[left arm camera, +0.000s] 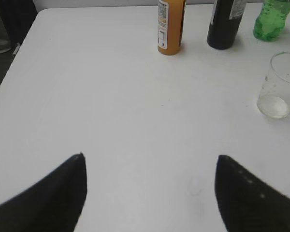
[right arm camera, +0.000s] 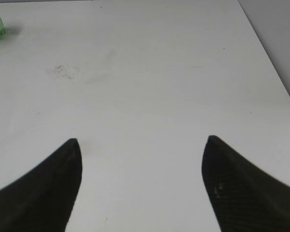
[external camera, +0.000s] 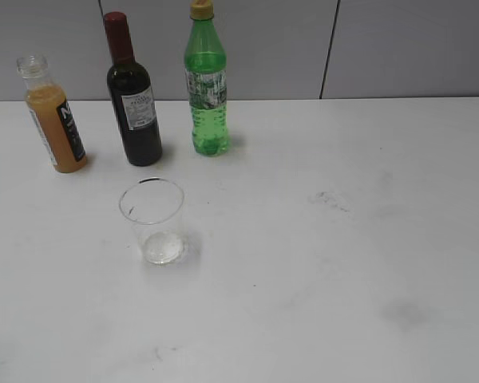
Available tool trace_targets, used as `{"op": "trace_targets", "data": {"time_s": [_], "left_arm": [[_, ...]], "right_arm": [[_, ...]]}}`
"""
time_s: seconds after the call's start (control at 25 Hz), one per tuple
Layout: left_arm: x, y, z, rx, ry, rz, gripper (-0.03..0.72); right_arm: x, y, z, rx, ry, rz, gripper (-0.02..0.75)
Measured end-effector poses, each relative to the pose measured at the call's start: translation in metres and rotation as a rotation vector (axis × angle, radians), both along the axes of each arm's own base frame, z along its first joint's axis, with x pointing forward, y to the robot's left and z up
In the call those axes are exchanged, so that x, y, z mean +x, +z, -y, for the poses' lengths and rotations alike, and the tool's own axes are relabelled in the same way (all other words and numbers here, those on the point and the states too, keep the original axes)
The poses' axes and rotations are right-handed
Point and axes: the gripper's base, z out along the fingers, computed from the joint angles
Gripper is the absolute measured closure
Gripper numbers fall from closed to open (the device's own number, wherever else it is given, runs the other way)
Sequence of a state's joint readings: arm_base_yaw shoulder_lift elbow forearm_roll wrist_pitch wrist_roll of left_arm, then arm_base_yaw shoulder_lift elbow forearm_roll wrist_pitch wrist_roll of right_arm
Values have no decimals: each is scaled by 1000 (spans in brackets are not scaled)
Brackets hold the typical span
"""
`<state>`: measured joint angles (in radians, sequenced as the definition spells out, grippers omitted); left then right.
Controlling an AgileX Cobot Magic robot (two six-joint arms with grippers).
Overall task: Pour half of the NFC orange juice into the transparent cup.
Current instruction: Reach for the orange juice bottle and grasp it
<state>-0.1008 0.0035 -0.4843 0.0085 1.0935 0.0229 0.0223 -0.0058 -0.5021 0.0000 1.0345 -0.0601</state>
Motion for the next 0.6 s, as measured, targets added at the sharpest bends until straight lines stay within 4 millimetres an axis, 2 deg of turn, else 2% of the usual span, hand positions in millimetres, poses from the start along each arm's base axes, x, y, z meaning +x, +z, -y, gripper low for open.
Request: {"op": "trace_targets", "data": {"time_s": [0.24, 0.6], "left_arm": [[12, 10, 1, -3, 0, 38, 50], [51, 28, 4, 15, 4, 146, 54]], "right_arm": [[0, 0, 0, 0, 0, 0, 146], [0, 0, 0, 0, 0, 0, 146]]}}
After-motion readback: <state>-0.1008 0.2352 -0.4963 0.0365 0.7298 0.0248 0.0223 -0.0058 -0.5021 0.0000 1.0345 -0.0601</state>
